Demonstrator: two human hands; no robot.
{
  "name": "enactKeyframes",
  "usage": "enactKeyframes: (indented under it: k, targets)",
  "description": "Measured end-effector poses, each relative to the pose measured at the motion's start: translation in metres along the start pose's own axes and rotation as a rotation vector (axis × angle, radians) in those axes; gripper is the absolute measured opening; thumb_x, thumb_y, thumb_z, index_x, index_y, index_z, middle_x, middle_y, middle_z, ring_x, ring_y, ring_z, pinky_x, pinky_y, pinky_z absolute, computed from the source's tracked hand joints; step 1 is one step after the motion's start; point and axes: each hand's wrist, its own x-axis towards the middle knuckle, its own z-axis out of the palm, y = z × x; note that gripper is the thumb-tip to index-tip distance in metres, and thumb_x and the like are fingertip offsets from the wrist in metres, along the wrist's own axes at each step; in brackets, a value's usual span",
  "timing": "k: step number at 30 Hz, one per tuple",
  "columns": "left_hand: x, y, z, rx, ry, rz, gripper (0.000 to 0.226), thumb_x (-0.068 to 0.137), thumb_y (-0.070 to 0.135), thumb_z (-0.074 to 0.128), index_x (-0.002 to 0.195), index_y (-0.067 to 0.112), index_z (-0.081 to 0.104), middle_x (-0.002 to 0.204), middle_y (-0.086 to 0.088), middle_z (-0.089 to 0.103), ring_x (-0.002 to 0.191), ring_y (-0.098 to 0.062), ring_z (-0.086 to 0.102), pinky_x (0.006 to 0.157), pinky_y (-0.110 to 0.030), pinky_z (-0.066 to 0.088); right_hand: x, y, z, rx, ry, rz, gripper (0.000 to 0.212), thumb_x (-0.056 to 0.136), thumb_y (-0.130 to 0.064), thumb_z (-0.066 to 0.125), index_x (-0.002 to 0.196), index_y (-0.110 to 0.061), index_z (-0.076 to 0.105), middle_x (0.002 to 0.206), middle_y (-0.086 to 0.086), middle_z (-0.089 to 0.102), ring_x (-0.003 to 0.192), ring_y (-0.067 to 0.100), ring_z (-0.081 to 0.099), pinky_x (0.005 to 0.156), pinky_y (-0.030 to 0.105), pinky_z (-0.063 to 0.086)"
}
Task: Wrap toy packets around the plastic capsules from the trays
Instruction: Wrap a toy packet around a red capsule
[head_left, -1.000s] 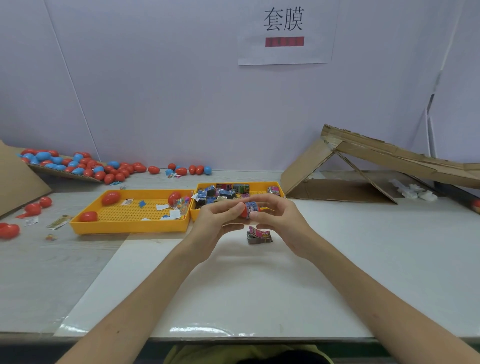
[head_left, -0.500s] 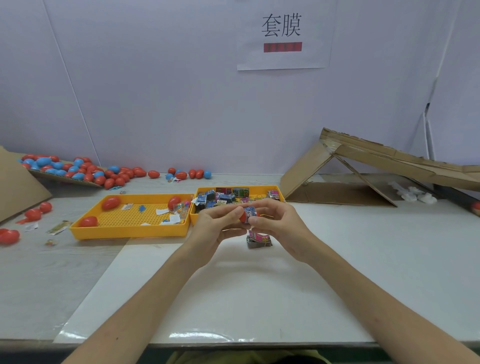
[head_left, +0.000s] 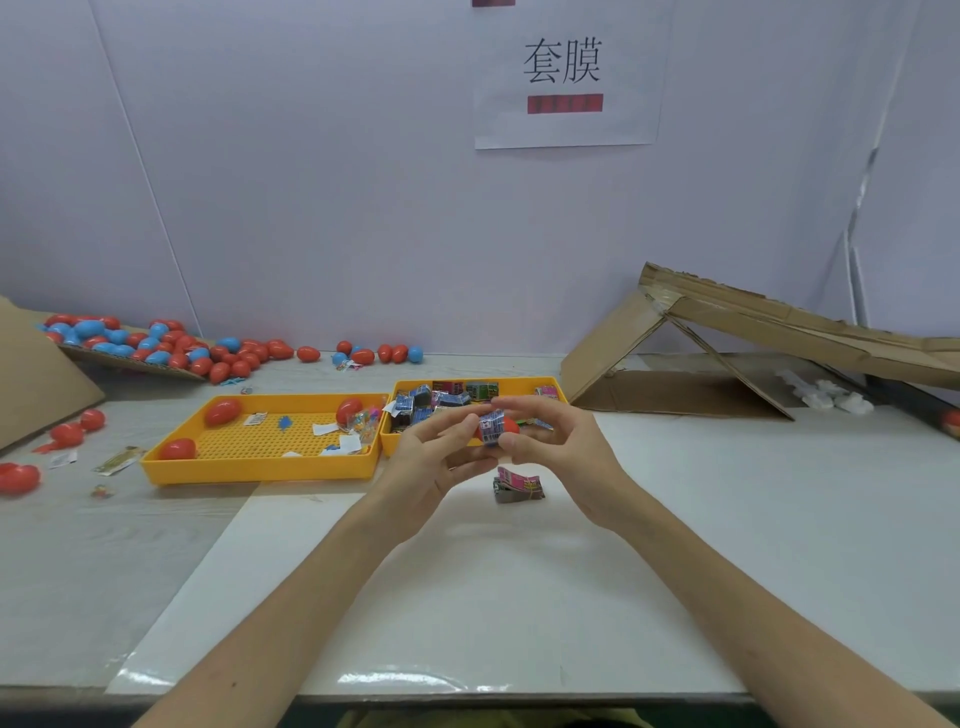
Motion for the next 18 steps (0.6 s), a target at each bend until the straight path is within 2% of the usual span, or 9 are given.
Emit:
enactKeyframes:
  k: [6,11,18]
  targets:
    - [0.0001,-0.0008,-0.0003,0.002,-0.034,-0.015,0.032,0.094,0.021,0.063,0.123,0.009,0.07,0.112,-0.016,0.073,0.095,-0.028,0.073,0.078,-0.029,0.059,0.0005,0.0015,-0.0012,-0.025,0.052,0.008,0.027,0.084,-0.006,0.077,0.111,-0.006,0.074,0.107,0.012,0.075,0.096,0.03,0.074,0.088,0.047,0.06]
    - [0.0005,-0.0016,-0.0009,0.021,-0.072,-0.024,0.029,0.096,0.024,0.061,0.121,0.012,0.071,0.112,-0.014,0.071,0.094,-0.025,0.071,0.081,-0.03,0.058,-0.0007,0.0012,0.0003,0.018,0.052,0.001,0.031,0.073,-0.018,0.082,0.1,-0.005,0.073,0.096,0.005,0.077,0.088,0.029,0.075,0.074,0.033,0.061]
    - [0.0018,-0.0034,-0.0024,0.062,-0.09,-0.034,0.029,0.093,0.03,0.062,0.117,0.018,0.074,0.113,-0.013,0.072,0.097,-0.027,0.07,0.082,-0.031,0.057,-0.0004,0.0031,-0.0004,0.048,0.042,0.002,0.025,0.069,-0.021,0.084,0.09,-0.013,0.073,0.096,0.009,0.076,0.088,0.032,0.075,0.074,0.036,0.061]
